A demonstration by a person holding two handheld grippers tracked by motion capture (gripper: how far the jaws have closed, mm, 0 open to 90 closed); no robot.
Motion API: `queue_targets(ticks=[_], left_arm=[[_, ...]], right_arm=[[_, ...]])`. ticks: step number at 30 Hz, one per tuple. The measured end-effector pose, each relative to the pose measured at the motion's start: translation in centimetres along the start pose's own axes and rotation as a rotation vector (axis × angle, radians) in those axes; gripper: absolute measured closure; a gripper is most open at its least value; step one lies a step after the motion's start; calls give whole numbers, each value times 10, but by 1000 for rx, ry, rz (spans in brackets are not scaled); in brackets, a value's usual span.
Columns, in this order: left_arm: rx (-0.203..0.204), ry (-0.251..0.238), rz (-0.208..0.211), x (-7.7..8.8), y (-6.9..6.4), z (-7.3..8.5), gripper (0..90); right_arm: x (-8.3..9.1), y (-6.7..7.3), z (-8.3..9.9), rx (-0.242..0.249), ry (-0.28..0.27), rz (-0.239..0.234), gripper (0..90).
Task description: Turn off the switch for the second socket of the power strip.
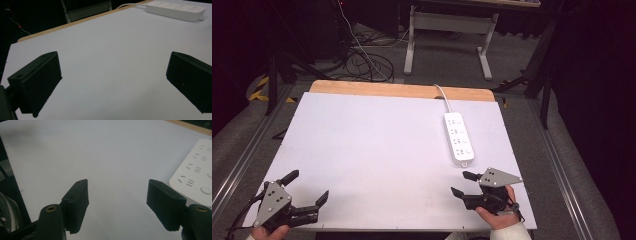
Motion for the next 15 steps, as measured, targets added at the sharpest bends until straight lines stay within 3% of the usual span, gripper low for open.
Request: queue_targets(ticks=[15], left_arm=[[3,5,0,-1,-1,0,7]], right_arm=[[6,-14,-31,11,14,4,347]])
Point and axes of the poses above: each handheld gripper's, and its own axes: x roughly backward along the jaws, z roughly out of its underside, y roughly to its left, the point moved 2 cm from there along -x, roughly forward along the jaws, and after that the axes turned 5 degrees about y, right-handed, at the moved point
